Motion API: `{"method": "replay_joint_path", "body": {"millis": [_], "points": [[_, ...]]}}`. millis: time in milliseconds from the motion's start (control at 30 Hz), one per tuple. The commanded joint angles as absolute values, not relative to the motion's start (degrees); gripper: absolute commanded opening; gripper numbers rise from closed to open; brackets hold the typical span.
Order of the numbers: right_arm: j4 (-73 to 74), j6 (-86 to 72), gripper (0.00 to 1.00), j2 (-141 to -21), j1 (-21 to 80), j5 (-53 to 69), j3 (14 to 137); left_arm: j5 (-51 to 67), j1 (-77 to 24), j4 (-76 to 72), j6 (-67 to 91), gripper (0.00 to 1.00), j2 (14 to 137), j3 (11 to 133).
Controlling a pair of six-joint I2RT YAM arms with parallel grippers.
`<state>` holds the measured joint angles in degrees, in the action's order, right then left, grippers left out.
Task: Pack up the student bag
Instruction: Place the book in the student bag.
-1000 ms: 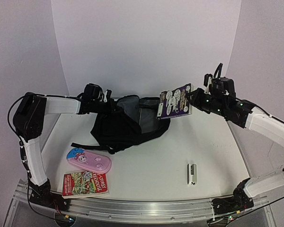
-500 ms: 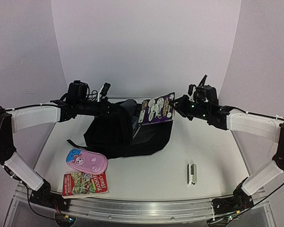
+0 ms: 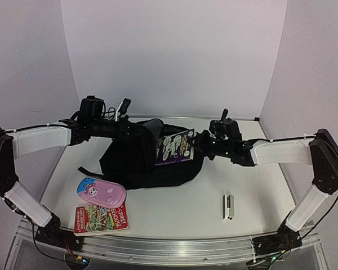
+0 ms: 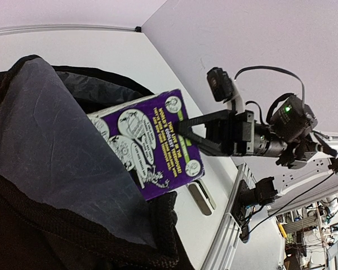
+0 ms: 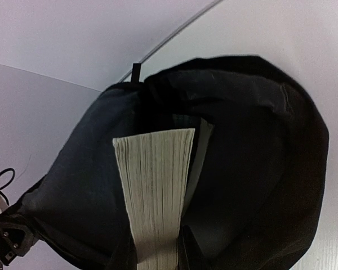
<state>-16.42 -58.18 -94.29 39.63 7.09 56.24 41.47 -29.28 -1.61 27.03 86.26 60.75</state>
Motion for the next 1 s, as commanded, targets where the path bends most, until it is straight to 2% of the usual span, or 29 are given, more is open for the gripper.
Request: {"method": "replay_joint_path", "body": {"millis": [0, 267, 600, 900, 967], "points": [[-27.8, -63.8, 0.0, -96.6, 40.1, 5.4, 56.7, 42.9, -29.4, -6.6, 26.7, 0.0, 83.7, 64.9], [-33.2, -67.2, 0.0, -102.2, 40.3, 0.3, 59.5, 46.0, -29.4, -6.3, 27.1, 0.0, 84.5, 66.4], [-30.5, -64.7, 0.02, -122.9, 42.7, -0.4, 77.8, 48.0, -29.5, -5.4, 27.6, 0.0, 86.2, 67.3], [-20.5, -58.9, 0.32, -131.6, 44.7, -2.1, 89.0, 44.2, -29.4, -2.0, 27.3, 0.0, 87.6, 68.1], [-18.5, -57.5, 0.43, -130.8, 44.7, -4.2, 88.6, 40.8, -29.2, 1.3, 26.3, 0.0, 87.7, 68.6]]}}
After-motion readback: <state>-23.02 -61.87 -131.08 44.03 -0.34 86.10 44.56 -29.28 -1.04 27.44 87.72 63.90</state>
